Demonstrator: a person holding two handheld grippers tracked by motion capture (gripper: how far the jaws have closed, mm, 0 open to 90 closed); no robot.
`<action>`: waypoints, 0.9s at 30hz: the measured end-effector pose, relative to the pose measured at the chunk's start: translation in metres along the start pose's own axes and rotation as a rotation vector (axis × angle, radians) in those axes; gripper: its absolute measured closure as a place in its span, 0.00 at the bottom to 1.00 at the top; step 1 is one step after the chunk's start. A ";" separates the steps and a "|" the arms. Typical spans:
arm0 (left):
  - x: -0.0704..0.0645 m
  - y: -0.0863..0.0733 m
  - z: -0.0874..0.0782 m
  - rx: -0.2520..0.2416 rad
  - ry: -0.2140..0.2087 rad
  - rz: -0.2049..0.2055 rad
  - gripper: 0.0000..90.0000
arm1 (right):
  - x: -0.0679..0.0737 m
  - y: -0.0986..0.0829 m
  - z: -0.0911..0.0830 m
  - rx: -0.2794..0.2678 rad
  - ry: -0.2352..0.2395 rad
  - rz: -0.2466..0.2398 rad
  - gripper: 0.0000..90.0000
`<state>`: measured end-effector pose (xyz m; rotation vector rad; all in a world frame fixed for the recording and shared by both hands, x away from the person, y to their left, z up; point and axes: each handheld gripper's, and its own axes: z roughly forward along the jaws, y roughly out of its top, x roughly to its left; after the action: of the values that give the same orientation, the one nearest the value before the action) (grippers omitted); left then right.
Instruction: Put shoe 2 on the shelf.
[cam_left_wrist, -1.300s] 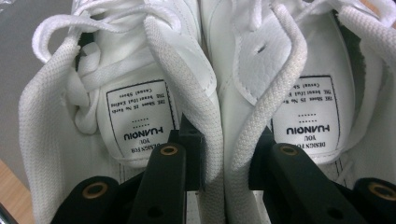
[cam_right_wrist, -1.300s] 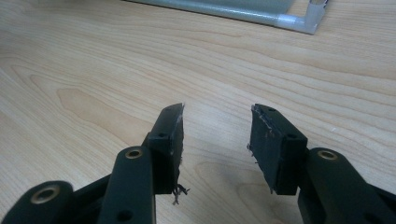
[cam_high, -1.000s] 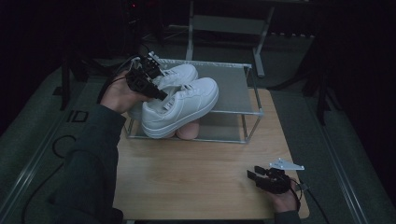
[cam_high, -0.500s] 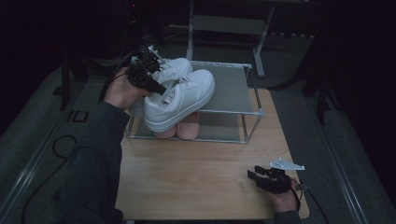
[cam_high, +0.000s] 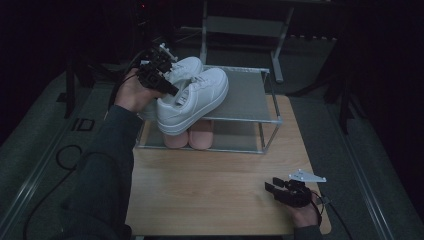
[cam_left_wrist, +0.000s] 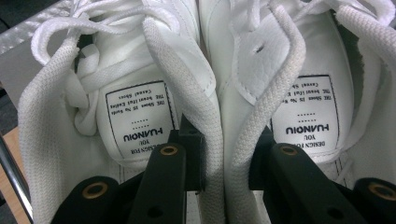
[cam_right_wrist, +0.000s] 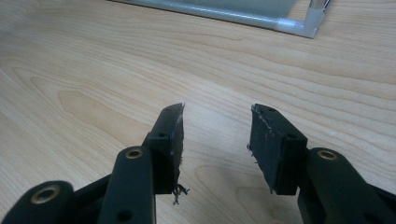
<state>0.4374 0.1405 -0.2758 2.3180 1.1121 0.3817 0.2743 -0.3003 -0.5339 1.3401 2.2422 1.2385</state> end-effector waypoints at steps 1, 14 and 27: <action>0.000 0.000 0.000 0.000 0.000 0.000 0.84 | 0.000 0.000 0.000 -0.001 -0.001 0.000 0.59; 0.002 0.006 0.008 0.004 0.021 -0.028 0.84 | 0.000 0.000 -0.001 -0.002 -0.002 0.000 0.59; 0.005 0.017 0.013 -0.002 0.054 -0.079 0.84 | -0.001 0.000 -0.001 -0.005 -0.002 0.001 0.60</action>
<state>0.4568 0.1310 -0.2762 2.2662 1.2249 0.4174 0.2739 -0.3014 -0.5332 1.3398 2.2360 1.2422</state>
